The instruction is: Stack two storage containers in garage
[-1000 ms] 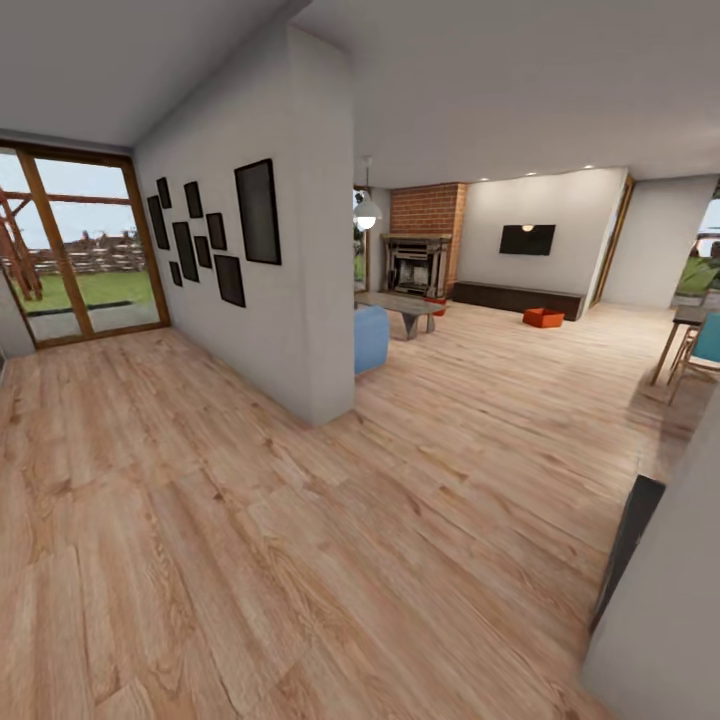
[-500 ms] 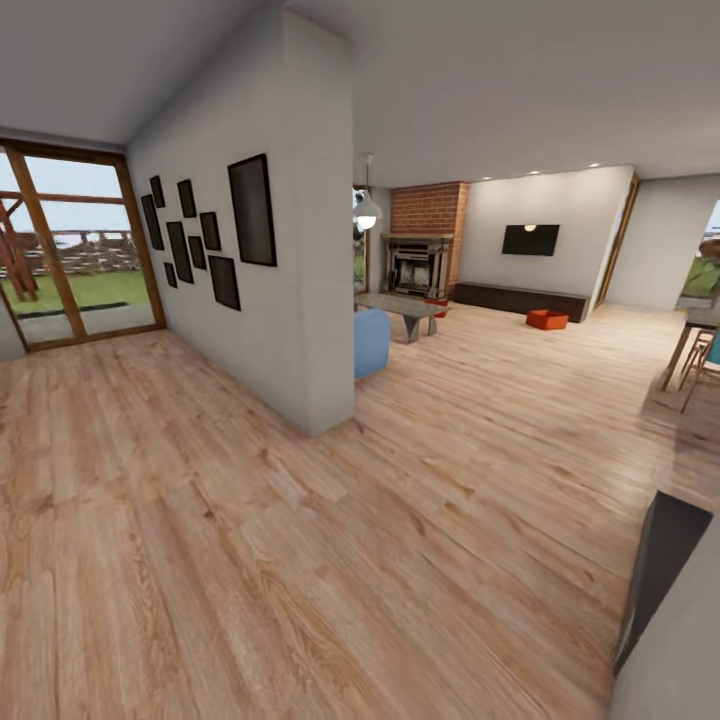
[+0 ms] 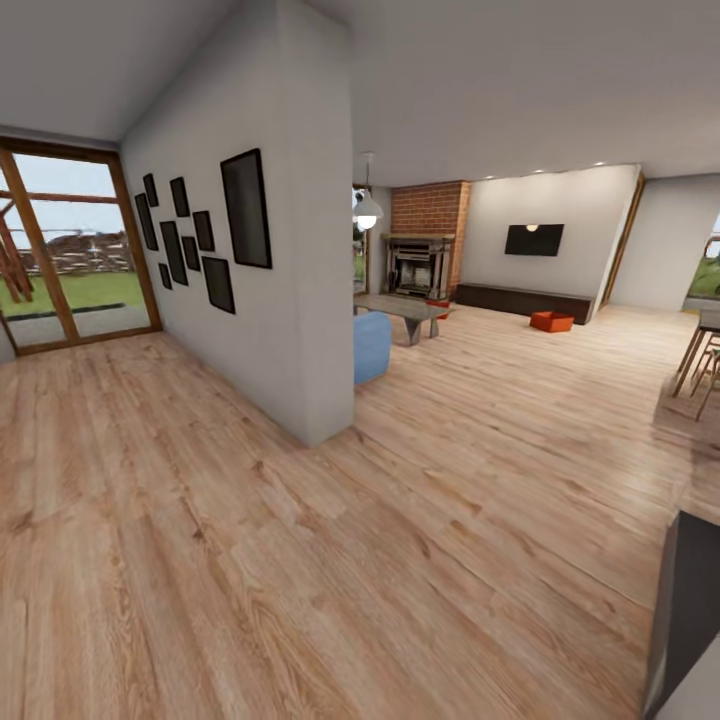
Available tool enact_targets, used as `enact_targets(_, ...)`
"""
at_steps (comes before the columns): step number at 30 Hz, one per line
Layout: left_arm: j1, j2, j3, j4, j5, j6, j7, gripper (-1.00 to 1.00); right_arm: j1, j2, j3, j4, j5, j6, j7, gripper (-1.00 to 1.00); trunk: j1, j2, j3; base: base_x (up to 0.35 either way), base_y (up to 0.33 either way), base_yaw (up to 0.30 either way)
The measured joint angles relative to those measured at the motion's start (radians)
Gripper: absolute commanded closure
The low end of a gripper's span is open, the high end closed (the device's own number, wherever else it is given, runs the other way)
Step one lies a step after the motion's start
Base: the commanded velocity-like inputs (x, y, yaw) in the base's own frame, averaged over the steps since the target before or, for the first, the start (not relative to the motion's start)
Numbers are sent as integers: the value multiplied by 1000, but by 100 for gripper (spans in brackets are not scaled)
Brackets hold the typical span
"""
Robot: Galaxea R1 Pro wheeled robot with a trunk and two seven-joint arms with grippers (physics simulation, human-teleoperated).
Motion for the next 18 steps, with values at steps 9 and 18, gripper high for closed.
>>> enact_targets(9,0,0,0,0,0,0,1,-100,0,-1,0,0,-4,0,0,-100,0,0,0,323,0,0)
enact_targets(18,0,0,0,0,0,0,1,-100,0,-2,0,0,-4,-1,0,-100,0,0,0,323,0,-2)
